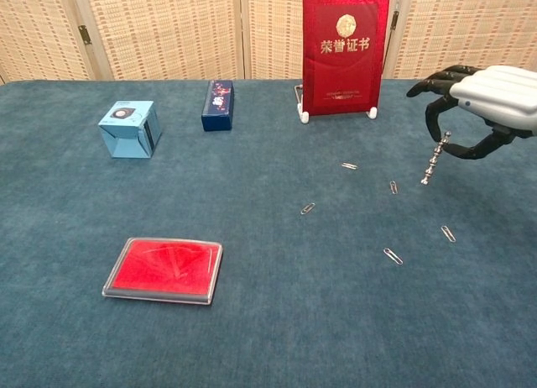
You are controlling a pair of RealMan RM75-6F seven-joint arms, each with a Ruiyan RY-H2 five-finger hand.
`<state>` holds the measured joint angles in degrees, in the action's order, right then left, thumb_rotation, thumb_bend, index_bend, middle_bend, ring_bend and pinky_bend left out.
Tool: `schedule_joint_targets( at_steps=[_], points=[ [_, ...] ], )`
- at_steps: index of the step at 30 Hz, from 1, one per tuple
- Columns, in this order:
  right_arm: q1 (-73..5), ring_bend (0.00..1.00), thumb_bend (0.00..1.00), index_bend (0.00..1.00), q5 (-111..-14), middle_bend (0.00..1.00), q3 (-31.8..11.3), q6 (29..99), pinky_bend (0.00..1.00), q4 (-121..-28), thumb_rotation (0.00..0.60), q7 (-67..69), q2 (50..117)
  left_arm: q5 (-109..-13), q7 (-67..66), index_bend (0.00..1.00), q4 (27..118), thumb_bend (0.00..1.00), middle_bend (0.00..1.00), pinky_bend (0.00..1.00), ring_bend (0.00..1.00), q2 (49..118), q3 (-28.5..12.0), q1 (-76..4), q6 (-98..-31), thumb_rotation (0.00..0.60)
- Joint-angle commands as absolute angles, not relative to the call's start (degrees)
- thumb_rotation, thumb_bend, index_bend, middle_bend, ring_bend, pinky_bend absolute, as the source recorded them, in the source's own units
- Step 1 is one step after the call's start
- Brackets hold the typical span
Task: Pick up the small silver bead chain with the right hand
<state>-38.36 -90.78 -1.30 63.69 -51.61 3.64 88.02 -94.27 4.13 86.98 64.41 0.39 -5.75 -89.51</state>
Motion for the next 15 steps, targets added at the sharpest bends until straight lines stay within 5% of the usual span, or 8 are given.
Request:
schedule_joint_targets(
  at_steps=[1,15],
  points=[
    [-38.13,0.06,0.49,0.80,-89.24,0.14,-2.01,62.42,0.00,-51.47,0.600,1.29,88.43,-94.81,3.84,0.00,87.05,0.50,0.00,0.00,0.00,64.42,0.54,-5.66,-89.90,0.600],
    [-39.69,0.07,0.49,0.80,-87.83,0.14,-3.61,60.69,0.00,-49.47,0.600,-3.02,93.17,-95.66,6.17,0.00,86.54,0.50,0.00,0.00,0.00,63.79,0.80,-5.07,-91.43,0.600]
  ],
)
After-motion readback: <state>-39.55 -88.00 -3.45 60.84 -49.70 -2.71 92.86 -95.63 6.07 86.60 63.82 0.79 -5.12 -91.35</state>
